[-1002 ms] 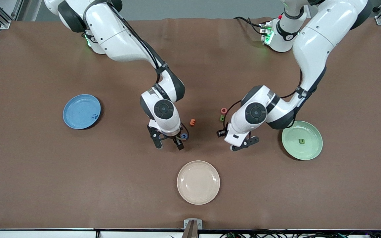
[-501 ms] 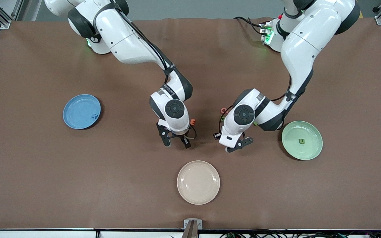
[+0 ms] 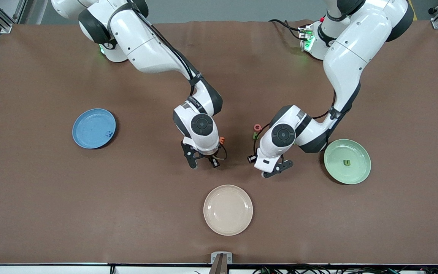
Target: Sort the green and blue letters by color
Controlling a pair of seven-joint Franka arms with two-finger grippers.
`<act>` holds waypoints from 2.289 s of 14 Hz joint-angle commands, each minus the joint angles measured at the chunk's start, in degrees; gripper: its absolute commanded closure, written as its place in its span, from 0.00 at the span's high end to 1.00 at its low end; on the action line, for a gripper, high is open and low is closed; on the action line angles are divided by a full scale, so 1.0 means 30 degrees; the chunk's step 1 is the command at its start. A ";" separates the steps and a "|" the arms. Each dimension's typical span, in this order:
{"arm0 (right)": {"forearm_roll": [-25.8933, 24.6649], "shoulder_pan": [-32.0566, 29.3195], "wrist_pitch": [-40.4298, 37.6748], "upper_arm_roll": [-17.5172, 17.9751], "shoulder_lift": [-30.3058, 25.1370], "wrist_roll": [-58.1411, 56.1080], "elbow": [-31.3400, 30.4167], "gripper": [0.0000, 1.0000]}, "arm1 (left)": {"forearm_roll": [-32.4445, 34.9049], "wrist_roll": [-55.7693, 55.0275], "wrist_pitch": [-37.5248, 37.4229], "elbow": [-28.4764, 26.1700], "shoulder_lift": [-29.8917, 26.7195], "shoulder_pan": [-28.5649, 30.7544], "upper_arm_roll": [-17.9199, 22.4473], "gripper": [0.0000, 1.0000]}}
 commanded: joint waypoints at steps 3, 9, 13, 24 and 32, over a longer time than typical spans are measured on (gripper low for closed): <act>0.0088 -0.0073 -0.0625 -0.0160 0.0405 -0.0625 0.0360 0.00 | 0.0226 0.1047 -0.0908 -0.0297 -0.0267 0.0119 -0.0028 0.58; 0.0205 -0.2063 -0.7179 -0.0189 -0.2256 -0.8817 0.0128 0.00 | 0.0197 0.1138 -0.0851 -0.1088 -0.0707 0.0705 -0.0233 0.54; 0.0059 -0.3995 -0.9595 -0.0306 -0.5968 -1.3860 -0.3313 0.00 | 0.0138 0.1051 -0.0647 -0.1352 -0.0678 0.0705 -0.0262 0.52; -0.0878 -1.0208 -0.3652 -0.0336 -1.7287 -2.5263 -1.9260 0.00 | 0.0079 0.1138 -0.0616 -0.1969 -0.1029 0.1291 -0.0761 0.15; -0.0908 -1.2114 0.0280 -0.0336 -1.8053 -2.7730 -2.2813 0.52 | 0.0138 0.2366 -0.0851 -0.0884 -0.2639 0.2578 -0.0790 0.02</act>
